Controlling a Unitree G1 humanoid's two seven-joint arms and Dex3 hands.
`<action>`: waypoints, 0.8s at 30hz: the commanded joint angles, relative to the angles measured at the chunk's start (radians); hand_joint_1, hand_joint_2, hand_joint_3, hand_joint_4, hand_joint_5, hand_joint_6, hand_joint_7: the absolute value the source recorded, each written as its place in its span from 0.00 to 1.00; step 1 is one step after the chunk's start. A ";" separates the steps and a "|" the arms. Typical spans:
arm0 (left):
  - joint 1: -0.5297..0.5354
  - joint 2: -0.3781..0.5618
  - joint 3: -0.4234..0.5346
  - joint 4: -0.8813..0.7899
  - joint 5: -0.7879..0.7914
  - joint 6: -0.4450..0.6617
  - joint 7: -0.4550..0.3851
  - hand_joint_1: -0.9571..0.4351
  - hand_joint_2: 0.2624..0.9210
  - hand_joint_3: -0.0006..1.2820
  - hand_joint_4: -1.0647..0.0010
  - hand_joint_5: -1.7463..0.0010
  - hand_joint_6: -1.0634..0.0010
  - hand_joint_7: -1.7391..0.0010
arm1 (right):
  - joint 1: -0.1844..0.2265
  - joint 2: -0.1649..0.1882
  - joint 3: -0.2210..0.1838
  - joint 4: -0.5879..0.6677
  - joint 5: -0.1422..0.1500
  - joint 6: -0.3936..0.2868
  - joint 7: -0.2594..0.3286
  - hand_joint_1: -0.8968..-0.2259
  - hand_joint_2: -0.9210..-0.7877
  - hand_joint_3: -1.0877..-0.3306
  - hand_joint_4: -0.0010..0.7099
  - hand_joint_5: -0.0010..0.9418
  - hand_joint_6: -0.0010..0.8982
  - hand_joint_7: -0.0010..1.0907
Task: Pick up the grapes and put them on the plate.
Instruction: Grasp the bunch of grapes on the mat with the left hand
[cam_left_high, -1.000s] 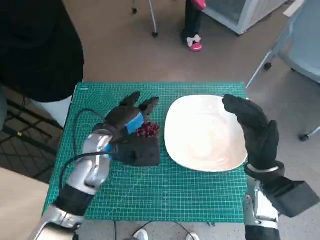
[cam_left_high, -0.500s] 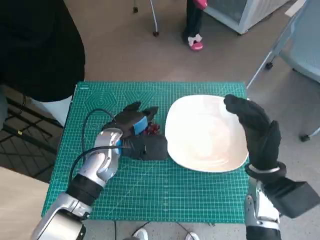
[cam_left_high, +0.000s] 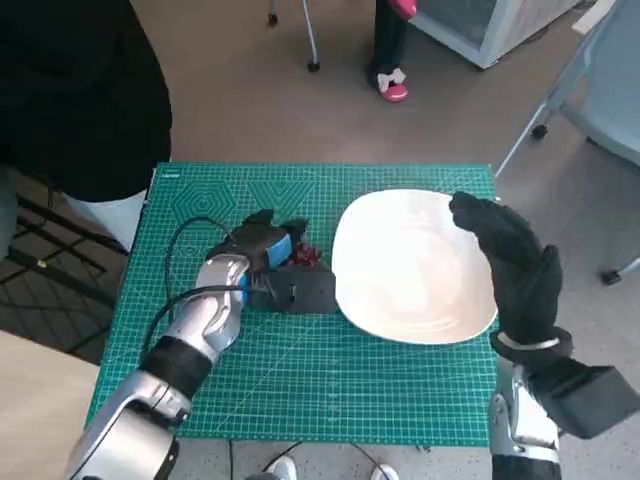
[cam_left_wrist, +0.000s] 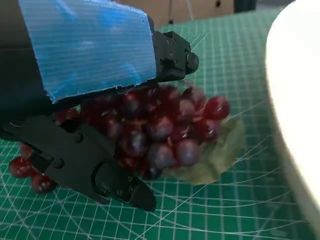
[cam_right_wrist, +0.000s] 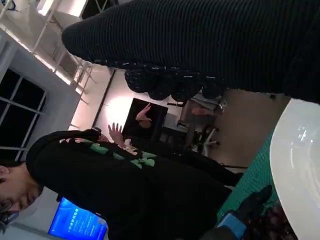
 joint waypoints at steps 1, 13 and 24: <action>-0.028 -0.013 -0.008 0.061 -0.021 0.002 0.022 0.40 0.72 0.01 1.00 1.00 0.81 1.00 | 0.017 0.003 -0.002 0.003 0.001 0.015 0.001 0.43 0.00 0.29 0.57 0.00 0.03 0.40; -0.046 -0.041 -0.008 0.175 -0.063 -0.011 0.066 0.41 0.74 0.00 0.98 1.00 0.81 1.00 | 0.016 0.004 -0.001 0.002 -0.001 0.021 -0.001 0.43 0.00 0.29 0.57 0.00 0.04 0.40; -0.066 -0.056 -0.009 0.278 -0.102 -0.069 0.127 0.44 0.75 0.00 0.93 0.99 0.76 0.99 | 0.015 0.004 0.000 0.005 -0.002 0.020 0.001 0.43 0.00 0.29 0.57 0.00 0.04 0.40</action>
